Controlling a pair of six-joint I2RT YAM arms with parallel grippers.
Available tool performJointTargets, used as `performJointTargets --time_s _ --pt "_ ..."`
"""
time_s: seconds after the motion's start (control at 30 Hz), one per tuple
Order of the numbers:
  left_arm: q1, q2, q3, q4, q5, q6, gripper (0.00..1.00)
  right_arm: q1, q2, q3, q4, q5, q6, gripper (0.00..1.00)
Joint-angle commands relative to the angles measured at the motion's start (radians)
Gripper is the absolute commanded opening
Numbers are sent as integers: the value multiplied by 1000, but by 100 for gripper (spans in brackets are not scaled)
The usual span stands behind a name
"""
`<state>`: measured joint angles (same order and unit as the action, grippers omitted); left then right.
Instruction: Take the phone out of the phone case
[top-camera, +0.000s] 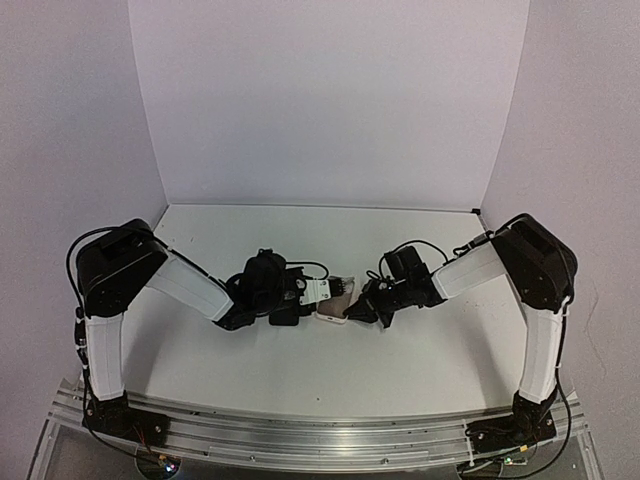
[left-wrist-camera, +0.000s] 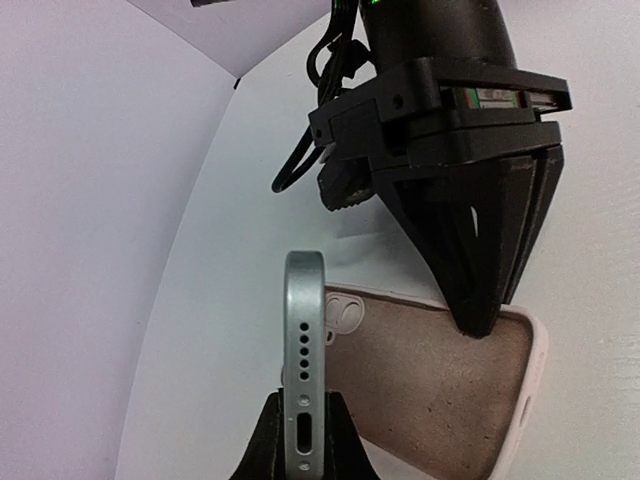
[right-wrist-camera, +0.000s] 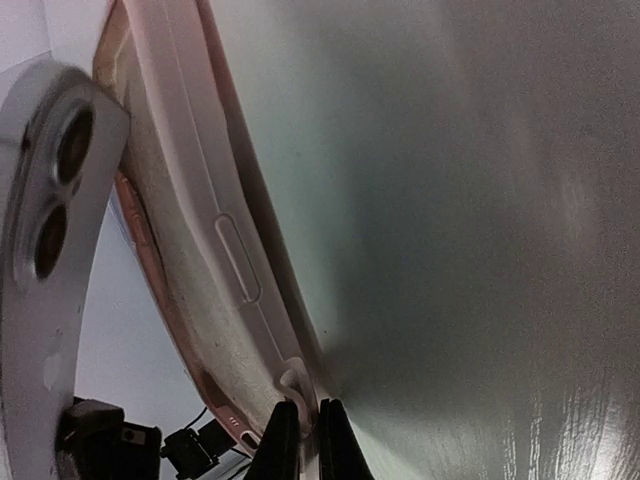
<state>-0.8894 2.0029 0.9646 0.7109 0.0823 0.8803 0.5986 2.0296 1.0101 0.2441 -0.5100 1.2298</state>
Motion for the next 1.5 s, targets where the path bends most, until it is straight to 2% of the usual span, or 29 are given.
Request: performJointTargets --time_s 0.0,0.17,0.4,0.77,1.03,1.07,1.17,1.4,1.47 --pt "23 -142 104 -188 88 -87 0 -8 33 79 -185 -15 -163 0" --pt "65 -198 167 -265 56 -142 0 -8 33 182 -440 23 -386 0" --pt "125 -229 253 -367 34 -207 0 -4 64 323 -702 127 -562 0" --pt "141 -246 224 -354 17 -210 0 14 123 404 -719 165 -565 0" --pt "141 -264 198 -346 17 -206 0 14 116 400 -715 191 -547 1" --pt "141 -267 193 -342 18 -201 0 13 112 400 -715 185 -543 4" --pt "140 -275 179 -328 21 -182 0 14 86 410 -715 162 -526 28" --pt "141 -280 160 -276 25 -112 0 4 -66 495 -771 266 -533 52" --pt "141 -288 144 -236 30 -69 0 3 -107 517 -795 300 -534 55"
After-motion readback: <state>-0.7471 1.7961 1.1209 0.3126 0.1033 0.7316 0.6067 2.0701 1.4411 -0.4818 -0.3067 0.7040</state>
